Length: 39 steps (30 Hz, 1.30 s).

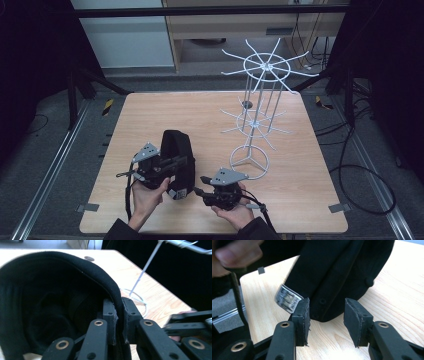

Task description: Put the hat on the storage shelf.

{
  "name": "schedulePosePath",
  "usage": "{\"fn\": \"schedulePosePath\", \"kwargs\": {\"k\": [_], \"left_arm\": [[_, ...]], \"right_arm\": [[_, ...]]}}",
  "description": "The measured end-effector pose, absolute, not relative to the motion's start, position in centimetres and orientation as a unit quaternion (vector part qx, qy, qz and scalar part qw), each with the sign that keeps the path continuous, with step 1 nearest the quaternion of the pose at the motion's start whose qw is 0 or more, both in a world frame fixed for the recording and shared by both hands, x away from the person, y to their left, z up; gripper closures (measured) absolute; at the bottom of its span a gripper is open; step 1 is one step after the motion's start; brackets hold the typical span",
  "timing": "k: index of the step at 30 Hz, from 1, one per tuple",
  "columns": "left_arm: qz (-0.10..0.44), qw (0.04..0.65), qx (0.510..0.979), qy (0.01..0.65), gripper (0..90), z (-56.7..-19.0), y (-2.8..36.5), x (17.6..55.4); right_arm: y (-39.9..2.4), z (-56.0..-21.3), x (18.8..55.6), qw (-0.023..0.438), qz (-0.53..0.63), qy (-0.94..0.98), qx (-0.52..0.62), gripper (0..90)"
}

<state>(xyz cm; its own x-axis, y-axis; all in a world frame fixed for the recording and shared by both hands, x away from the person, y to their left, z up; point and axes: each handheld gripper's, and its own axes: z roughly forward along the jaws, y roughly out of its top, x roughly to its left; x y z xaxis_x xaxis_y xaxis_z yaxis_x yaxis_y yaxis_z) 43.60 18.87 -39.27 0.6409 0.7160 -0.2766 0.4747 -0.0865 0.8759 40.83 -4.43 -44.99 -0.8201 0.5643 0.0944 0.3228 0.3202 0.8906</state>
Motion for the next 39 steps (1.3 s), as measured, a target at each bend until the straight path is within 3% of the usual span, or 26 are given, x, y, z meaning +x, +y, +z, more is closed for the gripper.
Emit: {"fn": "schedulePosePath", "kwargs": {"k": [9, 12, 13, 15, 16, 19, 30, 39], "left_arm": [[0.106, 0.56, 0.731, 0.375, 82.0, -38.3, 18.3, 42.6], [0.101, 0.563, 0.736, 0.362, 82.0, -38.3, 18.1, 42.4], [0.1, 0.564, 0.737, 0.358, 82.0, -38.3, 18.0, 42.3], [0.099, 0.564, 0.741, 0.351, 82.0, -38.3, 17.8, 42.2], [0.099, 0.563, 0.743, 0.348, 82.0, -38.3, 17.8, 42.2], [0.107, 0.56, 0.745, 0.346, 81.9, -38.4, 17.7, 42.1], [0.165, 0.535, 0.754, 0.344, 76.8, -38.4, 18.3, 41.7], [0.187, 0.508, 0.758, 0.363, 70.8, -39.2, 19.7, 41.6]], "right_arm": [[-4.1, -45.6, 41.2, 0.097, 0.528, 0.797, 0.276, 50.3], [-4.0, -45.9, 41.5, 0.086, 0.532, 0.798, 0.269, 57.2], [-4.0, -46.1, 41.6, 0.073, 0.536, 0.799, 0.262, 70.5], [-4.0, -46.2, 41.6, 0.065, 0.539, 0.798, 0.26, 73.4], [-3.9, -46.2, 41.6, 0.063, 0.537, 0.8, 0.26, 81.0], [-4.1, -46.1, 41.7, 0.056, 0.534, 0.802, 0.262, 88.1], [-4.4, -45.2, 41.2, 0.117, 0.503, 0.817, 0.255, 89.1], [-3.4, -45.2, 41.1, 0.122, 0.482, 0.833, 0.244, 89.0]]}}
